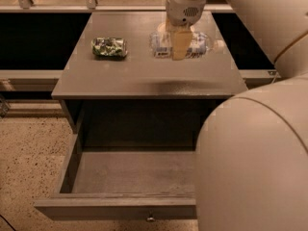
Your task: Pick blue plastic bottle from top drawer and place on counter
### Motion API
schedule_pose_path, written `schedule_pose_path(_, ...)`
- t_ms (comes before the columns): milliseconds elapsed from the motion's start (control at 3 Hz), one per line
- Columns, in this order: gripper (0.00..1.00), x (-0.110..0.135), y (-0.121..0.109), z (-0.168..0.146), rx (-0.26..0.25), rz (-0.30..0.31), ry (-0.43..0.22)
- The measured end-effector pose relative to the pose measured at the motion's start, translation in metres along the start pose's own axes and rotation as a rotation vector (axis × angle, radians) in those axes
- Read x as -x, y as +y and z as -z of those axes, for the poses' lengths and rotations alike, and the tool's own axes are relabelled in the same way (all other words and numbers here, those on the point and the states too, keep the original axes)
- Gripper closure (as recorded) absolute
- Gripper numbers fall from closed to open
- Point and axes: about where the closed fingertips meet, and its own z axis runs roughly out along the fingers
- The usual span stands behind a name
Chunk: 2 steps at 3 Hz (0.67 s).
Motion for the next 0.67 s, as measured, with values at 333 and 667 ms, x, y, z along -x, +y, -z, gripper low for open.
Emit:
schedule_pose_path(333, 1.00, 0.017, -0.011, -0.040, 0.013, -0.018, -0.037)
schedule_pose_path(667, 1.00, 0.024, 0.003, -0.086, 0.094, -0.024, -0.059)
